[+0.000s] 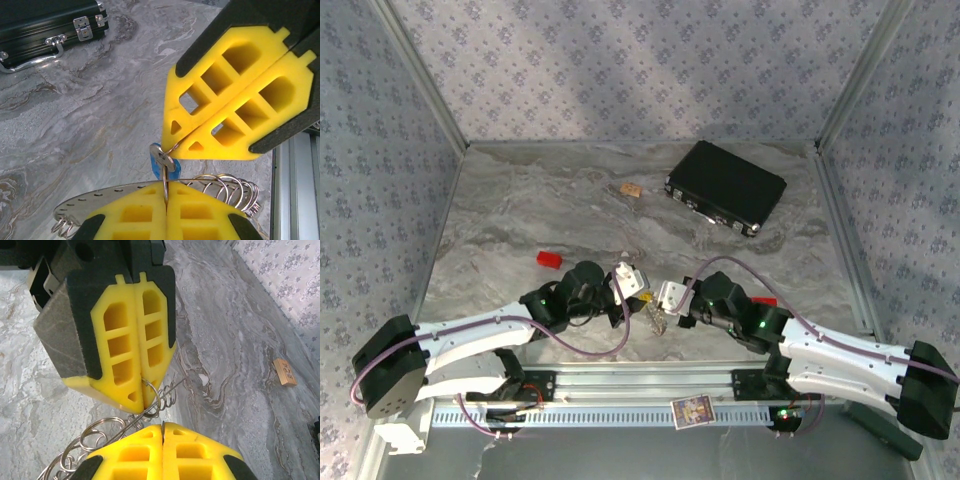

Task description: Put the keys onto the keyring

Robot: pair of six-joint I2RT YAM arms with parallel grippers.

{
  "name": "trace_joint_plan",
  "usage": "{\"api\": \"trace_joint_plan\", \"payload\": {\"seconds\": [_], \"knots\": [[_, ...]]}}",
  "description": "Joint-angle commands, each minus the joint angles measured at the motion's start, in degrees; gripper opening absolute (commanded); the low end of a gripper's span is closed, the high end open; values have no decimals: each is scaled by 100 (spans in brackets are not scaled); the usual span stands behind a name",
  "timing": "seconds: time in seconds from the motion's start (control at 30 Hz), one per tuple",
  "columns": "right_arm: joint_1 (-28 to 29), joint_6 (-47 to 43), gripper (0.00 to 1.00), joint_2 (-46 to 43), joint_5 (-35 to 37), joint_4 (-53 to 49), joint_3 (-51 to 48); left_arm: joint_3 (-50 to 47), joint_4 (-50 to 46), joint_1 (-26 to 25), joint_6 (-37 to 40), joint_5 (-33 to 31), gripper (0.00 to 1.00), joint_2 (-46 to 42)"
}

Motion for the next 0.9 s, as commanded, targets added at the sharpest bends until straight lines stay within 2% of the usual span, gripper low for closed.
{"api": "trace_joint_plan", "payload": {"seconds": [0.0, 0.4, 0.87], "knots": [[-47, 74, 0, -151, -43, 318, -107, -8, 259, 12, -89, 152, 0, -43], [-94, 71, 0, -59, -384, 324, -46, 32, 271, 21, -92, 187, 0, 19], [-63, 3, 0, -74, -269, 361, -31, 59, 249, 21, -80, 194, 0, 54]]}}
